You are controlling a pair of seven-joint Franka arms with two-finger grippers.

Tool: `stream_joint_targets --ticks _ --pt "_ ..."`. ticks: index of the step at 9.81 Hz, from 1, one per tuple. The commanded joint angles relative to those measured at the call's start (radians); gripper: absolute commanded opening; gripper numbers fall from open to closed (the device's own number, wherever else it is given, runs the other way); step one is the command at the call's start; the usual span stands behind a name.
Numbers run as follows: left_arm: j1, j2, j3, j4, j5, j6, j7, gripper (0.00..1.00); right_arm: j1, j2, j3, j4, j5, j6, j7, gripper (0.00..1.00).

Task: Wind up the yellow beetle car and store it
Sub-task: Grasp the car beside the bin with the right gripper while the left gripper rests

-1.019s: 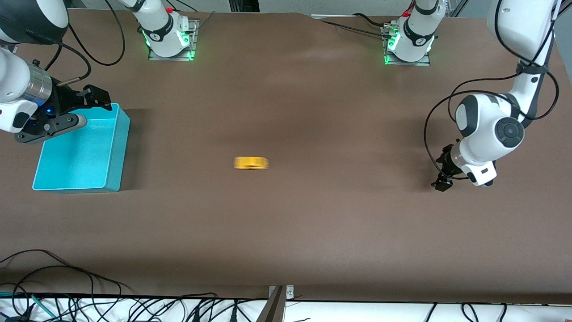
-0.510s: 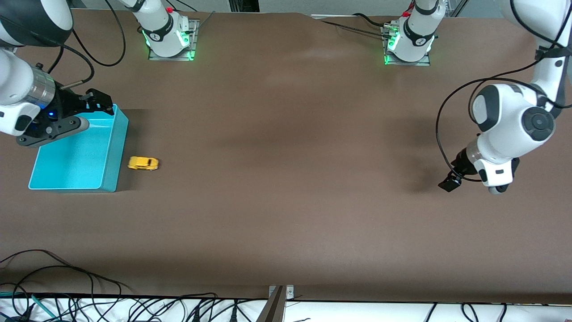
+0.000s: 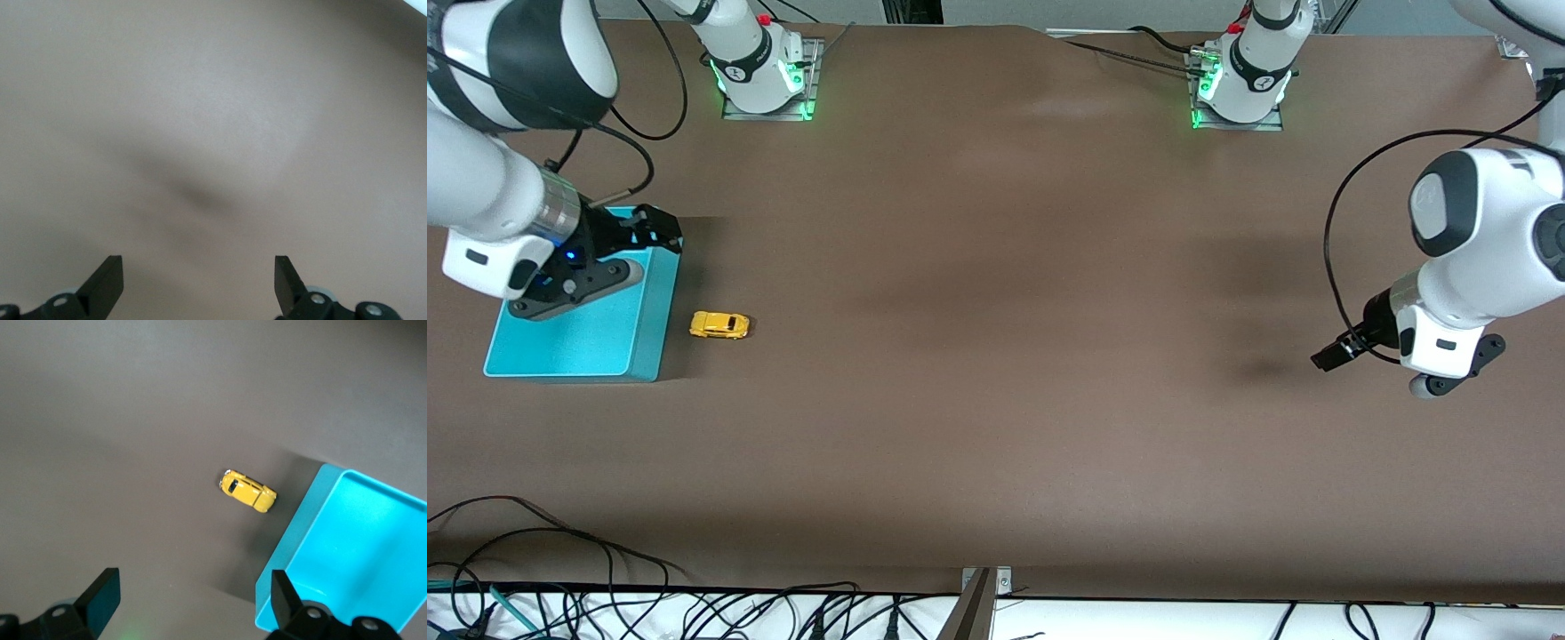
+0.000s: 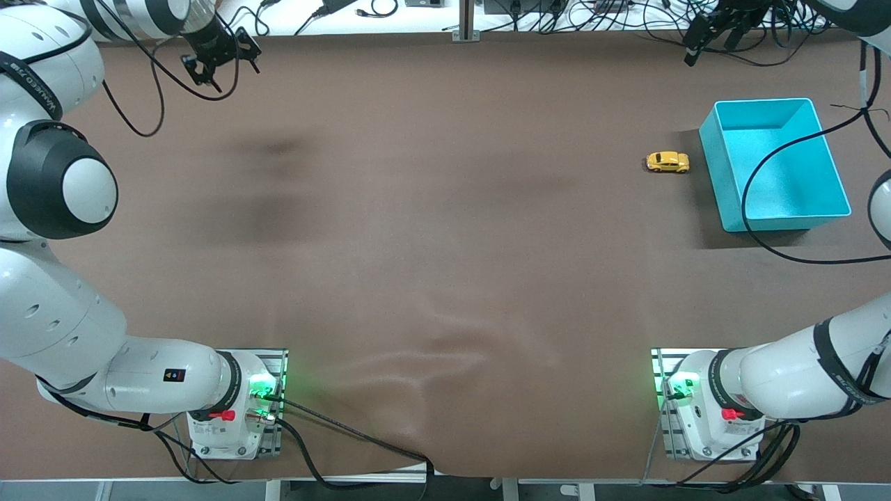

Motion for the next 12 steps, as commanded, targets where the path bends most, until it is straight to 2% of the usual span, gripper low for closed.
stream_joint_targets --ticks 1,2,3,4,6,8,10,12 --pt "0.003 -0.013 -0.003 0.085 -0.005 -0.118 0.148 1.0 -0.044 0.045 0.056 -0.023 0.006 0.095 -0.102 1.0" --pt "0.003 -0.019 -0.005 0.096 -0.003 -0.141 0.211 1.0 -0.109 0.03 0.107 -0.124 0.006 0.207 -0.226 1.0" --pt "0.003 -0.039 -0.005 0.097 -0.003 -0.147 0.265 1.0 -0.142 0.031 0.121 -0.206 0.001 0.313 -0.415 1.0" --pt "0.003 -0.056 -0.008 0.102 -0.002 -0.164 0.273 1.0 -0.176 0.05 0.121 -0.254 0.002 0.39 -0.598 1.0" --pt "0.003 -0.077 -0.011 0.125 0.0 -0.198 0.313 1.0 -0.213 0.111 0.123 -0.266 0.01 0.432 -0.838 1.0" --pt "0.006 -0.08 0.0 0.171 -0.002 -0.273 0.414 1.0 -0.217 0.189 0.123 -0.278 0.007 0.485 -0.911 1.0" --pt "0.006 -0.079 0.003 0.2 -0.002 -0.305 0.46 1.0 -0.217 0.232 0.124 -0.396 0.009 0.723 -1.015 1.0" --pt "0.01 -0.077 0.008 0.2 -0.002 -0.305 0.48 1.0 -0.217 0.255 0.124 -0.482 0.009 0.868 -1.07 1.0"
